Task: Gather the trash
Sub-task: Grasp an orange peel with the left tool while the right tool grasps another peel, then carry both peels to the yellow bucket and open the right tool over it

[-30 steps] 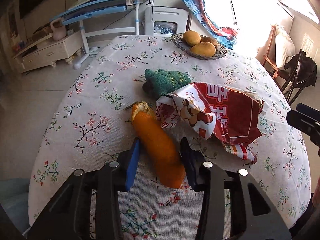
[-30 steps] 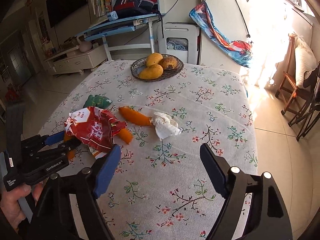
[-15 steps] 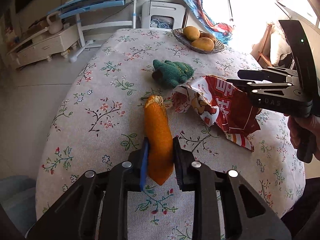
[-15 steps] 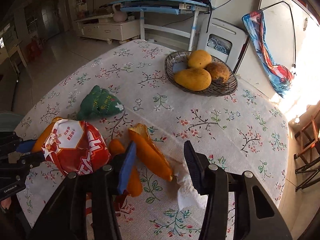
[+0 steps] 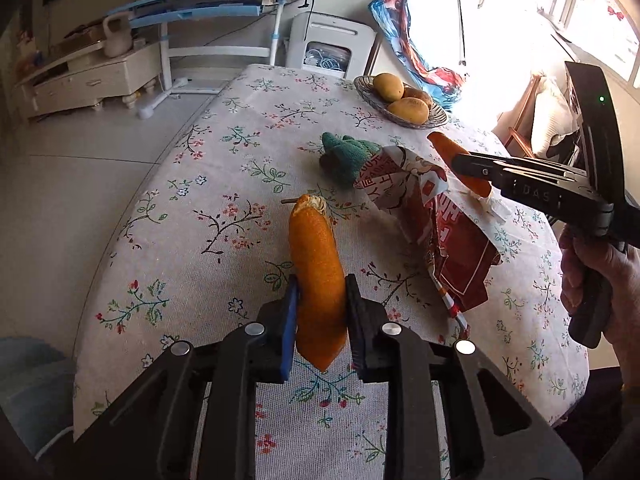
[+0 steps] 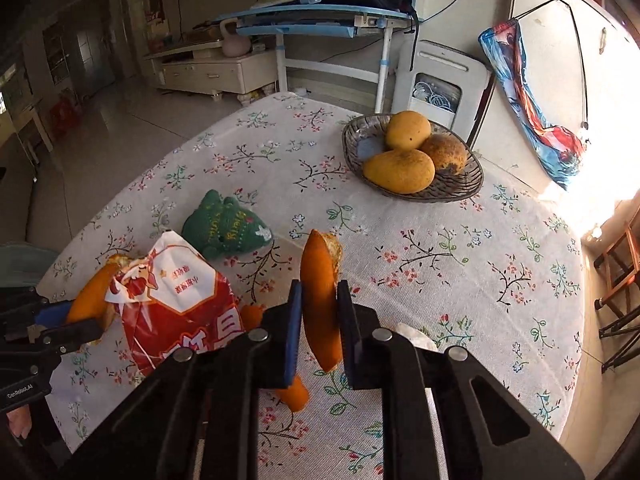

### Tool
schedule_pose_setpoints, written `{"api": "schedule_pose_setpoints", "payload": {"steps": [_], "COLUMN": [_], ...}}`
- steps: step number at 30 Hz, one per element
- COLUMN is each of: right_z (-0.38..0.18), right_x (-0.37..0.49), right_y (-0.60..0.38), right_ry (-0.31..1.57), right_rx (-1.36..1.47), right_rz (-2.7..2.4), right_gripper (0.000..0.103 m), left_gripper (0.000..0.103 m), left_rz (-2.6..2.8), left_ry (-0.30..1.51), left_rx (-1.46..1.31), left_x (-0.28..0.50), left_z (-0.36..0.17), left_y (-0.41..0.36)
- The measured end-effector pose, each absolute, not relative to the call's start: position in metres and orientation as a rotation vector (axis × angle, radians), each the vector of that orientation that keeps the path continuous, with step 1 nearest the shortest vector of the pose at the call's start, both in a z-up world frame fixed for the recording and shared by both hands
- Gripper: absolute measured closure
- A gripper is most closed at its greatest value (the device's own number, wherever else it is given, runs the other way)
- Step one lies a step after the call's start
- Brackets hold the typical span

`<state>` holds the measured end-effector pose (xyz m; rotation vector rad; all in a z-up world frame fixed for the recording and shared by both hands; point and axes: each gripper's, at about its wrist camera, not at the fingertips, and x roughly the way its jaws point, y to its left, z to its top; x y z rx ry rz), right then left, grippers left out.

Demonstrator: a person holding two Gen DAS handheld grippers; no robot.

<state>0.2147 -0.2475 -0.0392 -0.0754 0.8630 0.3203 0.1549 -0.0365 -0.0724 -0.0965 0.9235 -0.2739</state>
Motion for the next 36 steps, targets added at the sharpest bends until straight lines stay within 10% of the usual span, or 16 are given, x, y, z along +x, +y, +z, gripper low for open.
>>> {"api": "schedule_pose_setpoints", "payload": {"steps": [36], "right_z": [-0.066], "right_x": [-0.041], "right_y": [-0.232], "right_ry": [0.966], "right_rx": [0.351], "right_rz": [0.462], "right_gripper": [0.085], "left_gripper": [0.081], "left_rz": [-0.377], "left_ry": [0.775], "left_rx": [-0.074], "left_x": [-0.02], "left_z": [-0.057], "left_y": [-0.042]}}
